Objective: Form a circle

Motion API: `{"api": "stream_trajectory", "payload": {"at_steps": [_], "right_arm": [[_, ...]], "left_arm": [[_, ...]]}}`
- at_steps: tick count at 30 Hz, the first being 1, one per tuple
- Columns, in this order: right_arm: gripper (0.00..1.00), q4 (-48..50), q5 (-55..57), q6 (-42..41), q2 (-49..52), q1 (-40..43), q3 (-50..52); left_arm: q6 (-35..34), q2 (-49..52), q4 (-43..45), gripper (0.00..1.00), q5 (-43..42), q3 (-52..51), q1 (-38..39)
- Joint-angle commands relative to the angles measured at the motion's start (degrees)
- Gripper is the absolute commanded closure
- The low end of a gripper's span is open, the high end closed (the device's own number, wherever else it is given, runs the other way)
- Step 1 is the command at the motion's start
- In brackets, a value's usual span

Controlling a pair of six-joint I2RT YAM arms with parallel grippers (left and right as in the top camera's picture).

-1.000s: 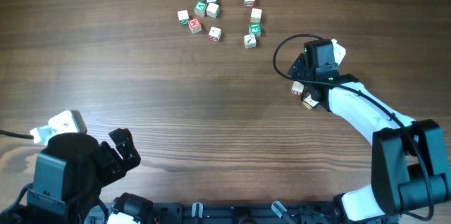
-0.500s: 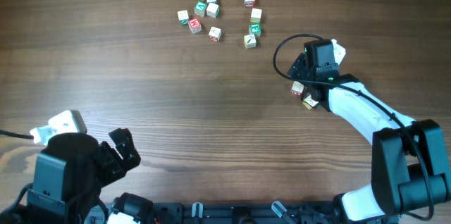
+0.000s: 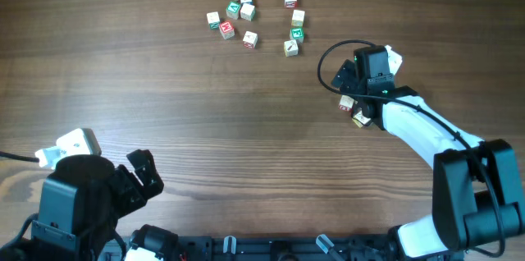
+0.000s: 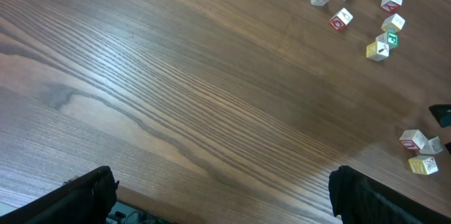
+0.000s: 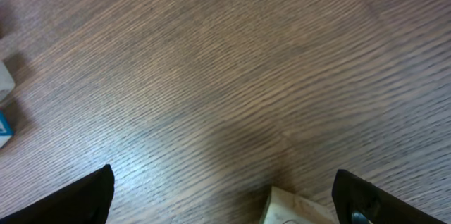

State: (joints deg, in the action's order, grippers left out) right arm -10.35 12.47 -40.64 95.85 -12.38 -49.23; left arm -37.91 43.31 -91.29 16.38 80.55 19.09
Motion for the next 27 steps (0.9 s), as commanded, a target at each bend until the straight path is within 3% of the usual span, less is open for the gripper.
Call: {"api": "stream_trajectory", "payload": {"at_steps": [1, 6, 7, 9, 11, 12, 16, 20, 27], "right_arm": [[0.00, -2.49, 2.51, -0.09, -6.80, 0.24, -1.20], [0.00, -19.19, -4.28, -9.01, -15.41, 0.24, -1.18], [0.05, -23.43, -7.19, -11.37, -15.56, 0.24, -1.18], [0.23, -28.33, -8.46, -15.04, -15.56, 0.22, -0.94], [0.62, -32.06, -7.78, -20.33, -15.56, -0.11, -0.92], [0.76, -32.52, -7.54, -21.51, -15.56, -0.15, -0.92], [0.95, -33.48, -5.09, -29.14, -15.56, -0.42, 2.47], [0.96, -22.27, -7.98, -31.36, -15.56, -0.39, 10.91], [0.96, -19.80, -4.55, -32.94, -15.39, -0.39, 11.13]], "left_arm": [[-0.72, 0.13, 0.13, 0.00, -0.28, 0.00, -0.26], [-0.72, 0.13, 0.13, 0.00, -0.28, 0.00, -0.26], [-0.72, 0.13, 0.13, 0.00, -0.28, 0.00, -0.26], [-0.72, 0.13, 0.13, 0.00, -0.28, 0.00, -0.26], [-0.72, 0.13, 0.13, 0.00, -0.28, 0.00, -0.26], [-0.72, 0.13, 0.13, 0.00, -0.28, 0.00, -0.26], [-0.72, 0.13, 0.13, 0.00, -0.28, 0.00, -0.26], [-0.72, 0.13, 0.13, 0.00, -0.28, 0.00, -0.26], [-0.72, 0.13, 0.13, 0.00, -0.28, 0.00, -0.26]]}}
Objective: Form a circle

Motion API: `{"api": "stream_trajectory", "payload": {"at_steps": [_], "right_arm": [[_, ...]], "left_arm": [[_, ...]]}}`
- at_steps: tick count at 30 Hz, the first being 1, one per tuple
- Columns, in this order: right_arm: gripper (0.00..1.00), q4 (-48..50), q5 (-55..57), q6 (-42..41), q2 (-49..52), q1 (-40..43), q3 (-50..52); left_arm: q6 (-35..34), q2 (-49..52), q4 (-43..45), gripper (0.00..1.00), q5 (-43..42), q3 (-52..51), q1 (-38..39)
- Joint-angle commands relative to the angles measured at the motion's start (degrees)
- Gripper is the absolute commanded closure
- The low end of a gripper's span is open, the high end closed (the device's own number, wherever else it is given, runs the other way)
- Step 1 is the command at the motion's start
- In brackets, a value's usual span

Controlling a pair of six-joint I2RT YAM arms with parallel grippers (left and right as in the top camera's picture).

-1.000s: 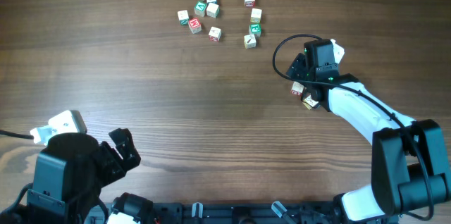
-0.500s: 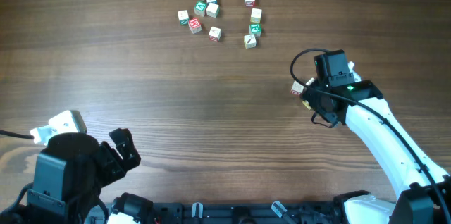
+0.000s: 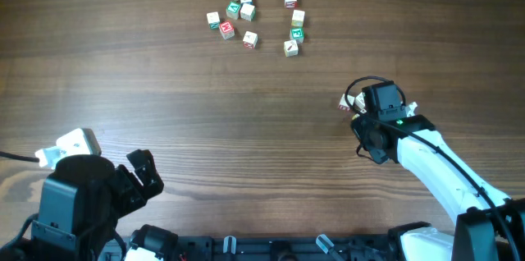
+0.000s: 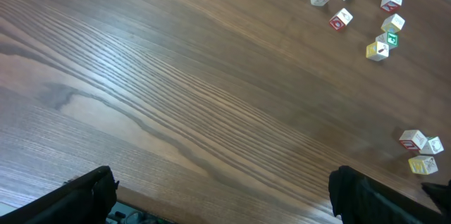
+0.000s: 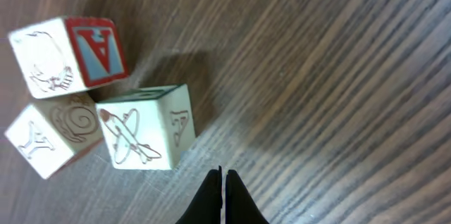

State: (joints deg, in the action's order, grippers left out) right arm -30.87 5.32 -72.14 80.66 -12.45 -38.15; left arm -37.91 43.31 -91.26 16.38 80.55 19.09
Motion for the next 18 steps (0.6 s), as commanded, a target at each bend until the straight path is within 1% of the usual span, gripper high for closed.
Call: {"api": "stream_trajectory", "payload": {"at_steps": [1, 6, 11, 16, 18], "right_arm": [[0.96, 1.31, 4.04, -1.46, -0.20, -0.33, 0.04], [0.96, 1.29, 7.58, -1.36, -0.04, -0.33, 0.04], [0.96, 4.55, 6.21, -1.33, 4.63, -0.20, 0.04], [0.96, 5.05, 6.01, -1.27, 4.70, -0.20, 0.02], [0.96, 6.75, 5.53, 1.22, 4.70, -0.22, 0.02]], "left_arm": [[-0.72, 0.13, 0.11, 0.00, -0.28, 0.00, -0.26], [-0.72, 0.13, 0.11, 0.00, -0.28, 0.00, -0.26], [-0.72, 0.13, 0.11, 0.00, -0.28, 0.00, -0.26], [-0.72, 0.13, 0.11, 0.00, -0.28, 0.00, -0.26], [-0.72, 0.13, 0.11, 0.00, -0.28, 0.00, -0.26]]}}
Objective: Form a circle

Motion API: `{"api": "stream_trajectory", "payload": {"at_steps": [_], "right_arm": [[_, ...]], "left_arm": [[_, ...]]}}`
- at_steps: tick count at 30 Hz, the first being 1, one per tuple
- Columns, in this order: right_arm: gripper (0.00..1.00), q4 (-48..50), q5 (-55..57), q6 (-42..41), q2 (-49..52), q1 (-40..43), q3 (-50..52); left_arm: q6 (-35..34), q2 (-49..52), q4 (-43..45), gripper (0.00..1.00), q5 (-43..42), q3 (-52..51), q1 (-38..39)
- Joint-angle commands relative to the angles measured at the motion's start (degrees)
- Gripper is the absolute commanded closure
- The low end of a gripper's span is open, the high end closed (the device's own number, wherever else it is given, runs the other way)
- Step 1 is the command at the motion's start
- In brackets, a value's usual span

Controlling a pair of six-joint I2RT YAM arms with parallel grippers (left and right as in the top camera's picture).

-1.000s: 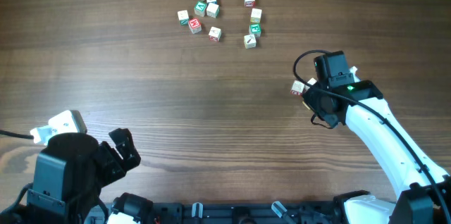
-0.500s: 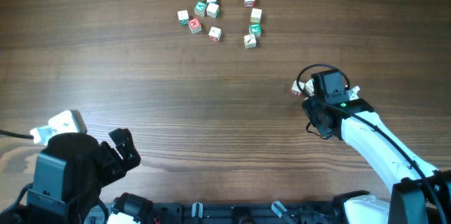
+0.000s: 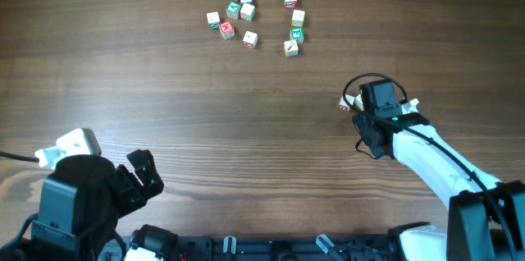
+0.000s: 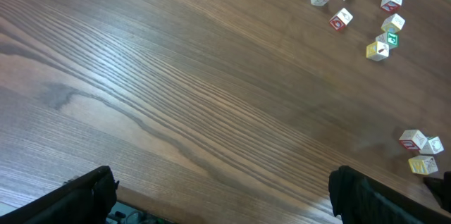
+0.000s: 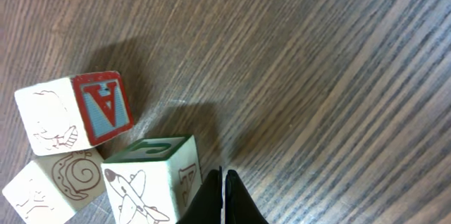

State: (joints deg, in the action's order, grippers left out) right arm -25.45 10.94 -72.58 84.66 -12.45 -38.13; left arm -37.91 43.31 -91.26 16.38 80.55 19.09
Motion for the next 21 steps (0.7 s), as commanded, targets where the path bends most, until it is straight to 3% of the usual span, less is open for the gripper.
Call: {"api": "stream_trajectory", "payload": {"at_steps": [1, 21], "right_arm": [[0.96, 1.79, -0.28, 2.08, 0.70, -0.22, 0.00], [0.95, 2.89, -5.55, 3.58, 0.68, -0.22, 0.00]], "left_arm": [[-0.72, 0.13, 0.11, 0.00, -0.28, 0.00, -0.26], [-0.72, 0.13, 0.11, 0.00, -0.28, 0.00, -0.26]]}}
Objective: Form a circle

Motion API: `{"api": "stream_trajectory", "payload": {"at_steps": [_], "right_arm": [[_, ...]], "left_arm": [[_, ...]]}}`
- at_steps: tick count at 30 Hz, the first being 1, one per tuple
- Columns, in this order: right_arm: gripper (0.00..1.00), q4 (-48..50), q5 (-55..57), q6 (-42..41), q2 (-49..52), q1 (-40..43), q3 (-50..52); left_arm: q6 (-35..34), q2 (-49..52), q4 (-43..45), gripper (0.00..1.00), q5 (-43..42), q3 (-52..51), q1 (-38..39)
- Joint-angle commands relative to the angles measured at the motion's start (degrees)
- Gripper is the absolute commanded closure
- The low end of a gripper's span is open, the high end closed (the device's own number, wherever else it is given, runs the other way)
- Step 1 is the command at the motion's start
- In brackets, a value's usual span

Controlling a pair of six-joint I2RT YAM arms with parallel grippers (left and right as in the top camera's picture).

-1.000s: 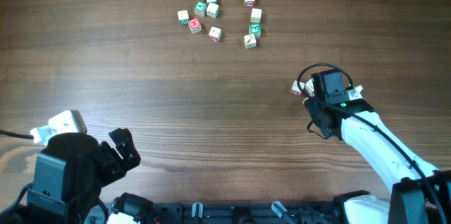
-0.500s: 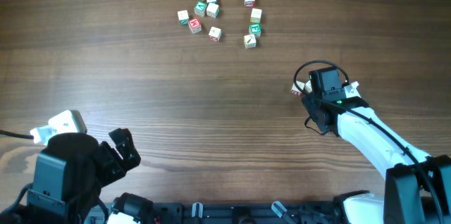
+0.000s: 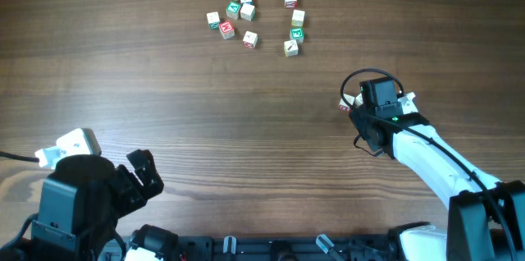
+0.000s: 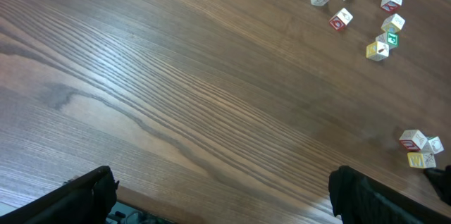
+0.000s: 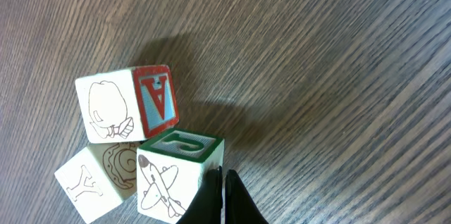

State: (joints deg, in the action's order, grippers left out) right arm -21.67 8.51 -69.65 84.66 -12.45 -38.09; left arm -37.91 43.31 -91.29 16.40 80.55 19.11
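Three lettered cubes lie together by my right gripper: a red "A" cube point(image 5: 127, 104), a green-topped airplane cube point(image 5: 176, 175) and a pale "Y" cube point(image 5: 95, 175). My right gripper point(image 5: 222, 182) is shut on nothing, its tip against the airplane cube's side. In the overhead view that gripper point(image 3: 359, 123) hides most of the trio point(image 3: 344, 106). Several more cubes lie at the far side in two loose groups point(image 3: 234, 13) point(image 3: 294, 25). My left gripper point(image 3: 144, 173) stands open near the front left edge, far from every cube.
The table's front edge point(image 4: 211, 203) shows low in the left wrist view. A black cable point(image 3: 353, 76) loops off the right wrist. Bare wood stretches between the far cubes and the trio point(image 4: 421, 148).
My shut right gripper has come closer to the trio and now touches the airplane cube, which has turned slightly and sits tighter against the other two. The left arm is unchanged.
My right gripper was open low over the trio. Then it was shut and stood on the near side of the trio, a gap from the airplane cube. Then the gap was smaller, and now the tip touches that cube. The left arm stayed still.
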Motion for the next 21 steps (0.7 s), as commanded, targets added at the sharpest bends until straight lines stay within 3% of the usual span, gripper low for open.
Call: {"api": "stream_trajectory", "payload": {"at_steps": [1, 21], "right_arm": [[0.96, -1.49, -4.04, 0.61, 0.63, -0.22, -0.04], [0.96, 0.07, -4.11, 0.70, 0.63, -0.22, -0.04]], "left_arm": [[-0.72, 0.13, 0.13, 0.00, -0.31, 0.00, -0.28], [-0.72, 0.13, 0.13, 0.00, -0.31, 0.00, -0.28]]}}
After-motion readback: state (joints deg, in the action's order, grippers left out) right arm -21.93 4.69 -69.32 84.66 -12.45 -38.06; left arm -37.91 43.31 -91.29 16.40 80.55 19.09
